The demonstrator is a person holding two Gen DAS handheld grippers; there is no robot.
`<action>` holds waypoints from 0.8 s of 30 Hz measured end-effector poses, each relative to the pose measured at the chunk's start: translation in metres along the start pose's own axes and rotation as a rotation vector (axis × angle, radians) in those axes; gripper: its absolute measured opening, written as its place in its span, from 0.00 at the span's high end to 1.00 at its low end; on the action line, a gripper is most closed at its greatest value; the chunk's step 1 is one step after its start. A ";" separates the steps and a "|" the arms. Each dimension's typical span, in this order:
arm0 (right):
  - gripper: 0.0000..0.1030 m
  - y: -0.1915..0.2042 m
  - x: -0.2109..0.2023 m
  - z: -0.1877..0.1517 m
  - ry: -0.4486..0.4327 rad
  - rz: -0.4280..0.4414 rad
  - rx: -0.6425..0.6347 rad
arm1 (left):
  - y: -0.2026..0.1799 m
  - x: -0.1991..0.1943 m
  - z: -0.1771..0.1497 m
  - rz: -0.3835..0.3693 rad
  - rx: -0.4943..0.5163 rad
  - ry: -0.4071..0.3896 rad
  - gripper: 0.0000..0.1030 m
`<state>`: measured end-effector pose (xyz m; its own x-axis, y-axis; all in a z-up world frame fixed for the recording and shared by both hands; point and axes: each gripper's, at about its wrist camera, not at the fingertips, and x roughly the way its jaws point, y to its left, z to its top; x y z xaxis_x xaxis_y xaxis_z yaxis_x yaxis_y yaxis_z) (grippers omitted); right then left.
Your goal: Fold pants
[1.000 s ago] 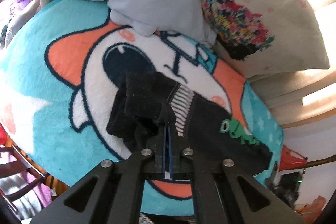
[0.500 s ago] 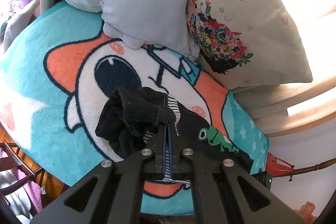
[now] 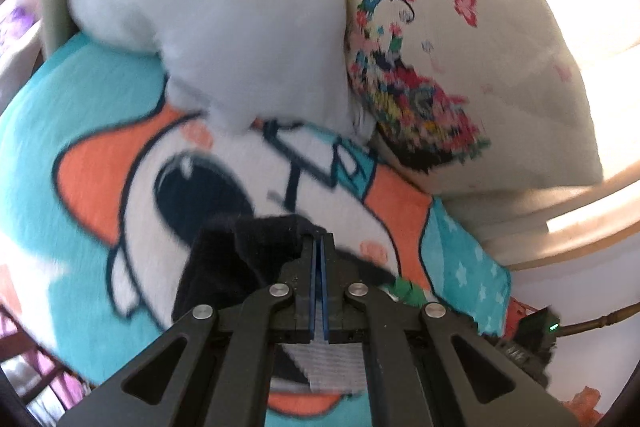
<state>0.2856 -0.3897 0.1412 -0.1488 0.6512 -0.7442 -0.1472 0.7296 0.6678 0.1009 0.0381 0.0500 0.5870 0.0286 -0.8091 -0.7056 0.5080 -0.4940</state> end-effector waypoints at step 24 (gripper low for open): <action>0.40 -0.013 -0.004 0.101 -0.174 -0.085 -0.022 | 0.052 0.031 0.057 0.015 -0.005 0.008 0.64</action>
<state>0.3873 -0.3806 0.1344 0.0366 0.6152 -0.7875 -0.1738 0.7799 0.6012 0.1049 0.1145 0.0174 0.5729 0.0291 -0.8191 -0.7165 0.5030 -0.4833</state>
